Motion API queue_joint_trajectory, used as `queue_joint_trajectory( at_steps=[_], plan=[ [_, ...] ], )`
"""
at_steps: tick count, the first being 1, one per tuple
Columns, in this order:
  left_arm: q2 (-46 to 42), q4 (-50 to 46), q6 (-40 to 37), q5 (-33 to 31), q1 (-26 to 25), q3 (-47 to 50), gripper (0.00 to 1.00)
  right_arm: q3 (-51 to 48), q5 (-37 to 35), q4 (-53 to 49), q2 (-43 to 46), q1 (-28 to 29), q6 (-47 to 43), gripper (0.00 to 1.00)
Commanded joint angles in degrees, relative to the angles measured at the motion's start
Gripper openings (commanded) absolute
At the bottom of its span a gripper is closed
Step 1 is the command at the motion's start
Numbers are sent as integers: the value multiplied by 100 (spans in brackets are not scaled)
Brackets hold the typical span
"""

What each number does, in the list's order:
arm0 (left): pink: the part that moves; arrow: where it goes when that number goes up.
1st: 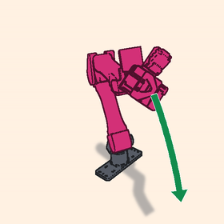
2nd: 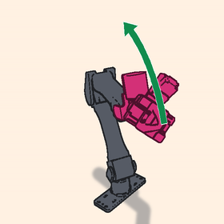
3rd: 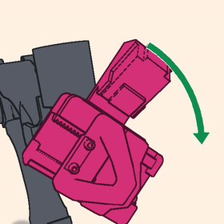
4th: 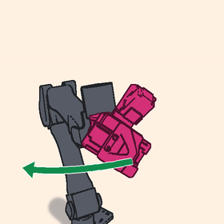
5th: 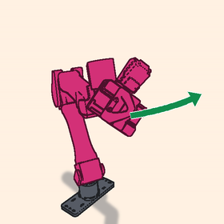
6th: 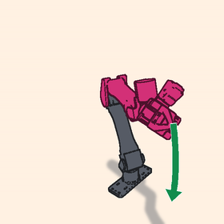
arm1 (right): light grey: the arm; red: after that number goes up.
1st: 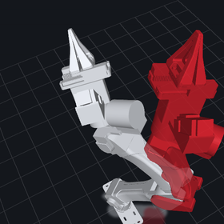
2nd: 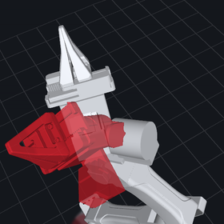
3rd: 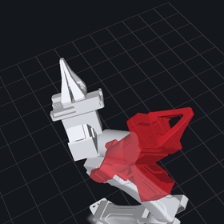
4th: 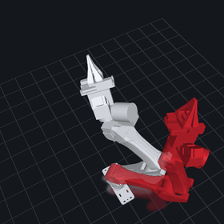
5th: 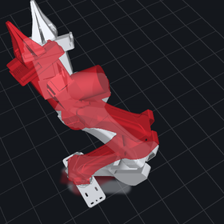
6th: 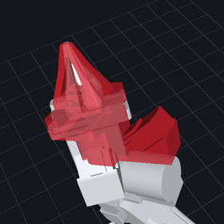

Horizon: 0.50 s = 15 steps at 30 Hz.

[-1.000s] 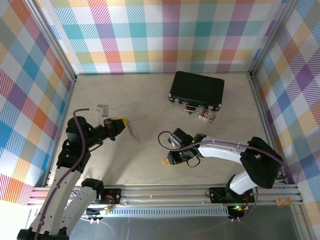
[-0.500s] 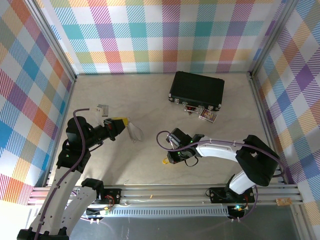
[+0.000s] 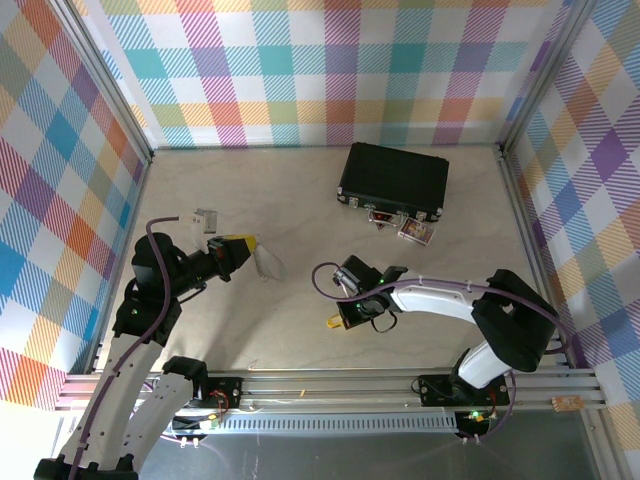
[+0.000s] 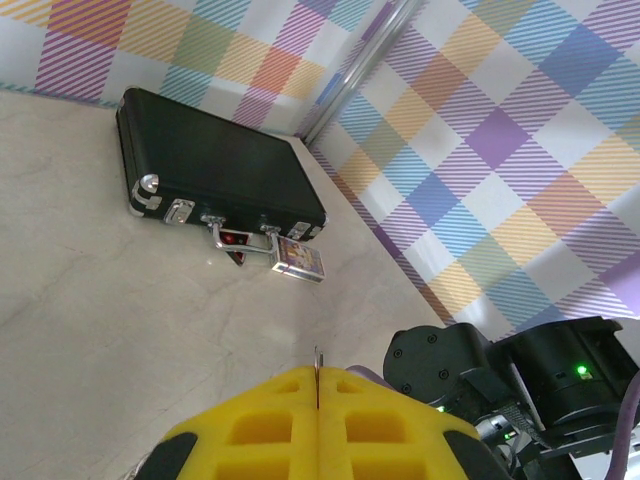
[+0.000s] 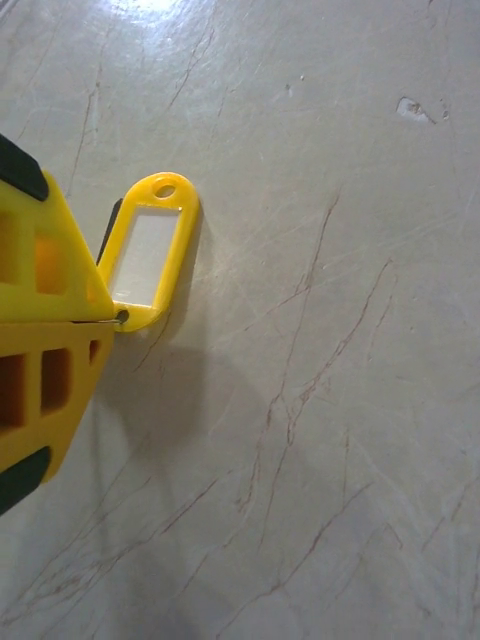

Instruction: Put the keys on the keyring

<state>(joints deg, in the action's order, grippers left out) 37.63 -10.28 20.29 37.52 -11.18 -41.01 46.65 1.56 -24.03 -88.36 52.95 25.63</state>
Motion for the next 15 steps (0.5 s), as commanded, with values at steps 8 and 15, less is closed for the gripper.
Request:
queue_joint_trajectory(
  at_steps=[8,15],
  plan=[
    [-117,312,72,126,-33,-21,0,1177,-365,-1951,-753,31,-523,0],
    [-167,307,71,98,-41,-12,0,1517,-236,-2261,-998,39,-570,1]
  ],
)
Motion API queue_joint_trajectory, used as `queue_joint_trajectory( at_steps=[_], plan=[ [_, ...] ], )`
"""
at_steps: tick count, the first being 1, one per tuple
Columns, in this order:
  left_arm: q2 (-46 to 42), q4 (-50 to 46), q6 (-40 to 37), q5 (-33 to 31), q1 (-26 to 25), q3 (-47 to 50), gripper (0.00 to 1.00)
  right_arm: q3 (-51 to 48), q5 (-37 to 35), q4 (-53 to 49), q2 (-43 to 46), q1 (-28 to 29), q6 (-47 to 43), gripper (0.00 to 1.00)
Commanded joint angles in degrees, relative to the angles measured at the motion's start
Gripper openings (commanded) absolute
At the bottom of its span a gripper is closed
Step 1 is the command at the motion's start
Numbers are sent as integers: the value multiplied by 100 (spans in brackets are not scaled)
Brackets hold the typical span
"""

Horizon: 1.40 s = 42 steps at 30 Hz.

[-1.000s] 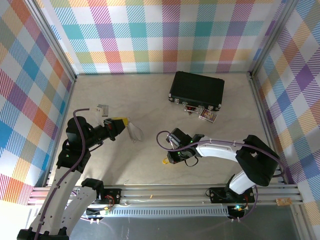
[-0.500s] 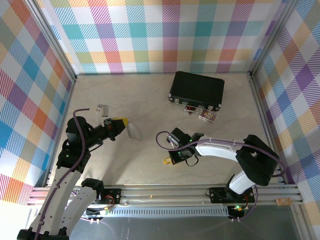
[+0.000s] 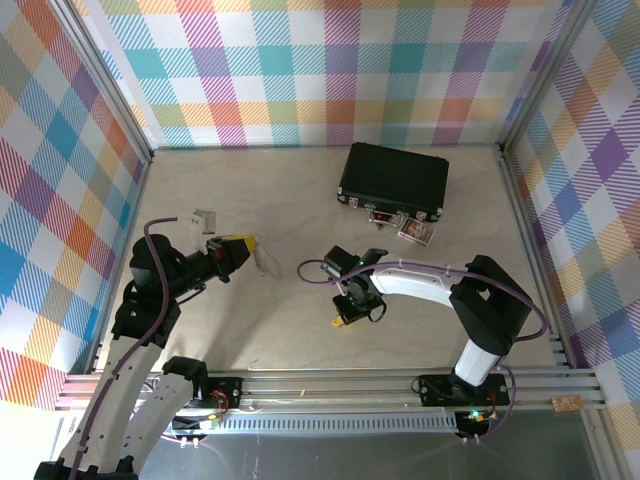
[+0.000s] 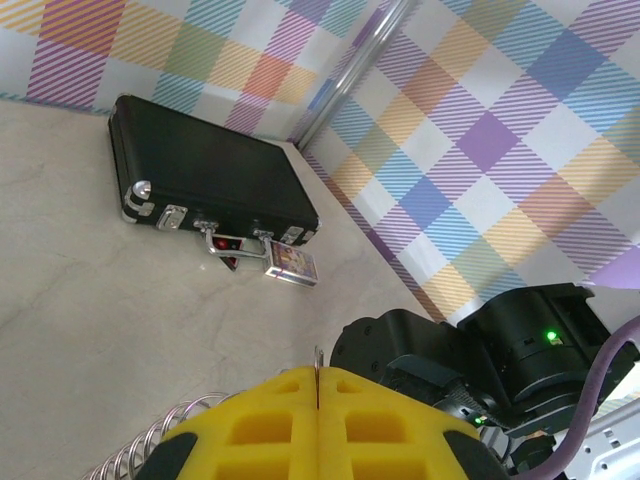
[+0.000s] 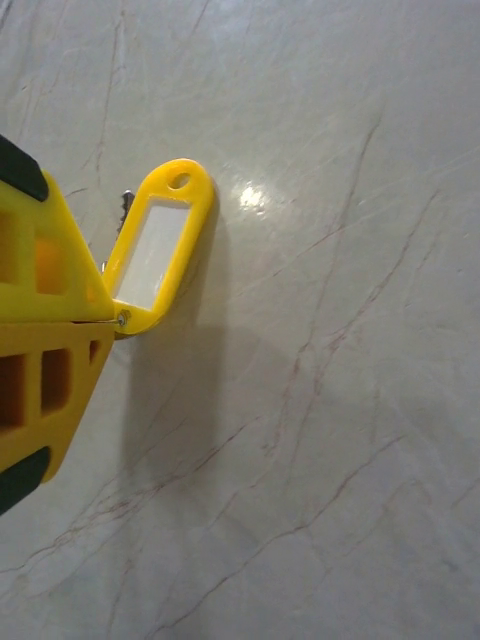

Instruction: Put the keys on the keyring

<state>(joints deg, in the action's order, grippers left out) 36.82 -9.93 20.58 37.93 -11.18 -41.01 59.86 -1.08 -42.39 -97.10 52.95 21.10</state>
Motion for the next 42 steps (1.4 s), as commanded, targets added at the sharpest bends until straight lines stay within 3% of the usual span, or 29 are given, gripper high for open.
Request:
queue_joint_trajectory(
  at_steps=[1,11,20,23,33,42],
  plan=[
    [-83,272,50,56,-34,-12,0,210,44,-433,-170,31,-128,2],
    [-87,342,80,56,-33,16,0,228,15,-322,-227,23,-90,8],
    [-100,352,101,74,-33,35,0,-210,55,57,638,23,447,40],
    [-71,369,112,83,-36,32,0,-567,38,275,1013,23,723,45],
    [-74,676,315,197,-33,133,0,-1854,240,1864,1729,17,1266,46],
    [-105,670,309,179,-33,129,0,-2143,170,2397,1657,18,1054,37]
  ],
)
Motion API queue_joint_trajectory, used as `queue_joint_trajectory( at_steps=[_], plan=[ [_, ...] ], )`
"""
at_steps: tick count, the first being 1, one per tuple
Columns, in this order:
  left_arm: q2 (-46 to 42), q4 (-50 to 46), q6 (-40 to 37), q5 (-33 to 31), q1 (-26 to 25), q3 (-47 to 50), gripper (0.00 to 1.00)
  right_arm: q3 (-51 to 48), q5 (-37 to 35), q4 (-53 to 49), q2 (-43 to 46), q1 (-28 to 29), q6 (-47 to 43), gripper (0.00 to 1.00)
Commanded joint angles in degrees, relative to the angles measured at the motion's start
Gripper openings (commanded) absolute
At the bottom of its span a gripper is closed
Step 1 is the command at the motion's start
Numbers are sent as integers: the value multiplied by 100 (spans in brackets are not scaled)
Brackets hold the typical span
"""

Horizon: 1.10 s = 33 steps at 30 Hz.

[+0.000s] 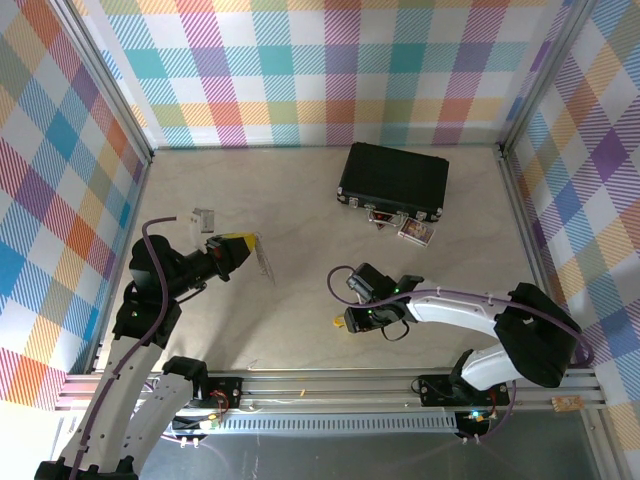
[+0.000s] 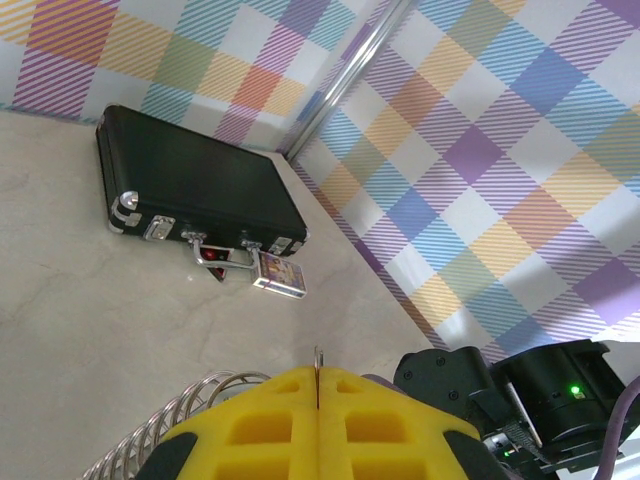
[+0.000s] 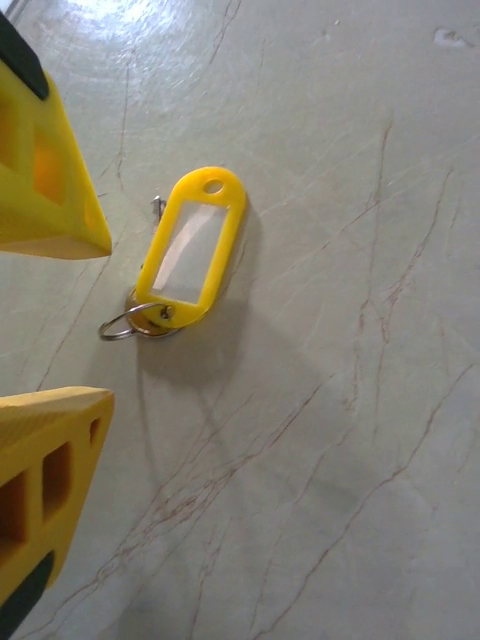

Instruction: Put the keys on the keyring

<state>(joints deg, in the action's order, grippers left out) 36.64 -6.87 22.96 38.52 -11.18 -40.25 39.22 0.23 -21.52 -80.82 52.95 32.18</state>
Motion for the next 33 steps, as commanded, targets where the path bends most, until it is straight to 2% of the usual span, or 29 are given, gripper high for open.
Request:
queue_joint_trajectory(
  at_steps=[1,13,23,27,33],
  plan=[
    [-83,376,73,118,-37,53,0,-114,39,345,22,14,-54,36],
    [-75,362,58,138,-33,35,0,-165,-1,502,-101,16,-125,19],
    [-61,366,56,146,-36,18,0,-1,-147,139,31,22,-206,7],
    [-43,354,41,155,-33,0,0,338,-120,-384,-44,23,-365,1],
    [-74,315,-2,137,-34,-14,0,1163,-142,-1689,-536,7,-715,0]
  ],
)
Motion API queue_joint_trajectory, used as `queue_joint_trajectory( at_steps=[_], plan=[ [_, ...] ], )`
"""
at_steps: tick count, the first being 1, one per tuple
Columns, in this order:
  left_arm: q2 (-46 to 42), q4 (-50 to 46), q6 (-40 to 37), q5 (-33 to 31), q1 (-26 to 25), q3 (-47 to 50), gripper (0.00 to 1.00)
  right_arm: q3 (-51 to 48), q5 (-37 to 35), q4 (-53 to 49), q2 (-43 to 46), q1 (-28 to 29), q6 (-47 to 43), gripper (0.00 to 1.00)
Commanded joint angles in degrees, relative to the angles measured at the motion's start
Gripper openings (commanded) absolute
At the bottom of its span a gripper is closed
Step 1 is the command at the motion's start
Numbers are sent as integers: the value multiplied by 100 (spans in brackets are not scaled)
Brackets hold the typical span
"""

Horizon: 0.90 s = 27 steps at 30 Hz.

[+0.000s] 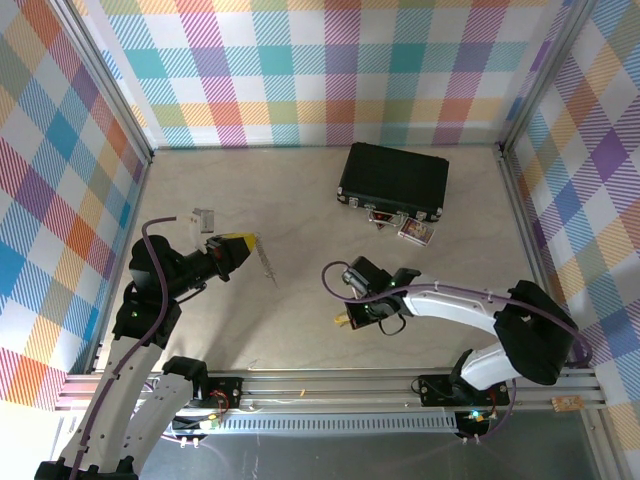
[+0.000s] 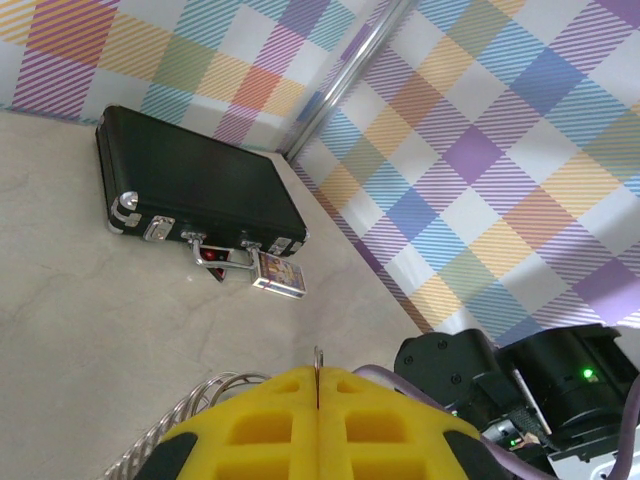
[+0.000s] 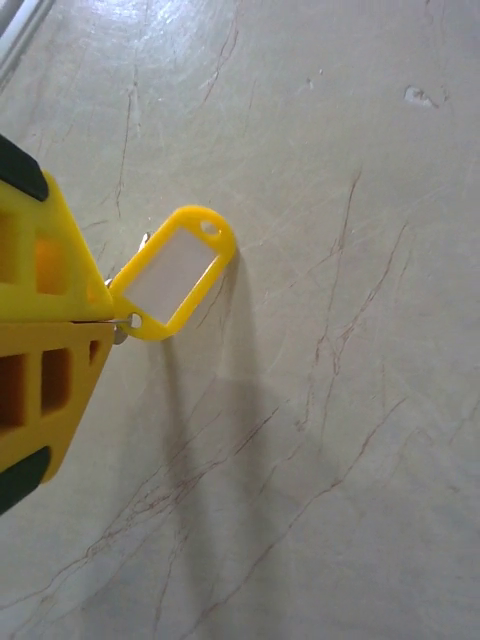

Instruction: Put the keys on the keyring

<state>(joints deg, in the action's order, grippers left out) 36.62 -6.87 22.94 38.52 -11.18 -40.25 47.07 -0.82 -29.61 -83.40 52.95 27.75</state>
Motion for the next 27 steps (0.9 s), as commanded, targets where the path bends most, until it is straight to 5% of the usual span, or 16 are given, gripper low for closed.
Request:
queue_joint_trajectory(
  at_steps=[1,12,27],
  plan=[
    [-85,306,-6,138,-33,-26,0,536,-26,-1070,-392,3,-336,0],
    [-153,169,-111,103,-25,-88,0,1834,-32,-2775,-1591,-164,-1182,0],
    [-235,162,-108,85,-7,-58,0,1970,60,-2682,-2119,-284,-1427,0]
  ],
)
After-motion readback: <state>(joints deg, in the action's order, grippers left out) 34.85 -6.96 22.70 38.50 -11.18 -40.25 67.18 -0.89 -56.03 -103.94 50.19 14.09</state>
